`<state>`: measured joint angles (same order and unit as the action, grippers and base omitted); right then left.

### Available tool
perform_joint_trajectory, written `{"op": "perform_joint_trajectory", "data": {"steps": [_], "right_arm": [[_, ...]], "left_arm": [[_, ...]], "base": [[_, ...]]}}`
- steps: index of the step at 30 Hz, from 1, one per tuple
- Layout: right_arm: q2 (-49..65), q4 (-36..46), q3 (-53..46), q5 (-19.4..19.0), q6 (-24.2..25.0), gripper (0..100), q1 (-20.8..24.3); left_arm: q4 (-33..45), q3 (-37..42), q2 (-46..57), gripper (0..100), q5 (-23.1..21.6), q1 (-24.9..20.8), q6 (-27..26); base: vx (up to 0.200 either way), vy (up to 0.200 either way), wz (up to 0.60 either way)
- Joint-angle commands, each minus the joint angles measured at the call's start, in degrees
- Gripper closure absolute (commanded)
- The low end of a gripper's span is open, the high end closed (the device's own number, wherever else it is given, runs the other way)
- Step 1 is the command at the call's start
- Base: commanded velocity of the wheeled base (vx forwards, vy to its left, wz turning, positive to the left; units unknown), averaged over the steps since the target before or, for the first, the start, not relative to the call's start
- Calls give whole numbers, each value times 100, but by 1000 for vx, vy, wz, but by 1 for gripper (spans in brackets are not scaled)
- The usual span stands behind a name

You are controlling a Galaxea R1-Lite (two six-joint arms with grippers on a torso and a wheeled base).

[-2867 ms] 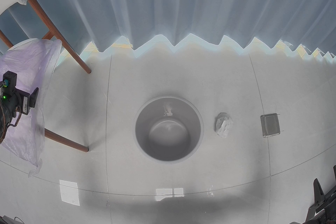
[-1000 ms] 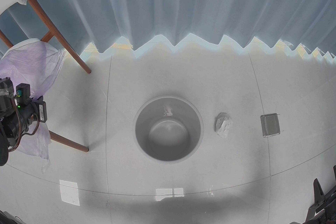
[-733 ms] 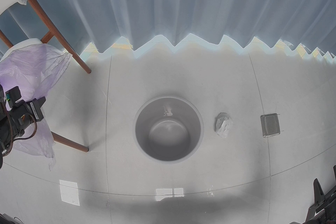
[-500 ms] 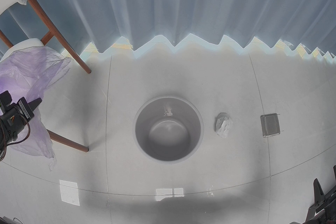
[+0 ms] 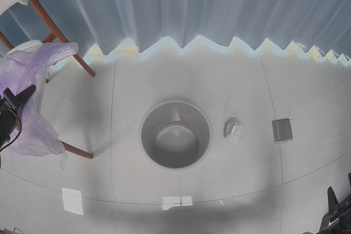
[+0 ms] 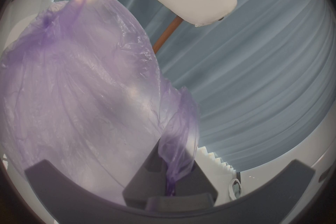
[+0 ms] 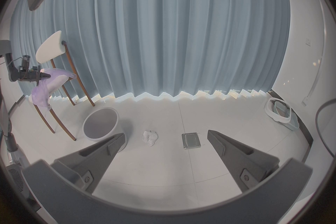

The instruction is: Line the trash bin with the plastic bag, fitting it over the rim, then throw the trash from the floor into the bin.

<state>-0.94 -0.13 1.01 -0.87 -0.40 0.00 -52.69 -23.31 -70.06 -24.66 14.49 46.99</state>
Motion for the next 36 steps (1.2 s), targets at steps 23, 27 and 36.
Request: {"op": "perform_joint_trajectory", "data": {"steps": [23,27,36], "right_arm": [[94,-4,-92,-1,-4,0,0],[94,-4,-92,-1,5,0,0],[94,-4,-92,-1,5,0,0]], "left_arm": [[-787,-367,274,100,-241,-3190,108],[-787,-728,80,100,-469,-3453,152],[-787,-1238,-368,100,-803,-3638,187]], "base": [[0,0,0],[0,0,0],[0,0,0]]}}
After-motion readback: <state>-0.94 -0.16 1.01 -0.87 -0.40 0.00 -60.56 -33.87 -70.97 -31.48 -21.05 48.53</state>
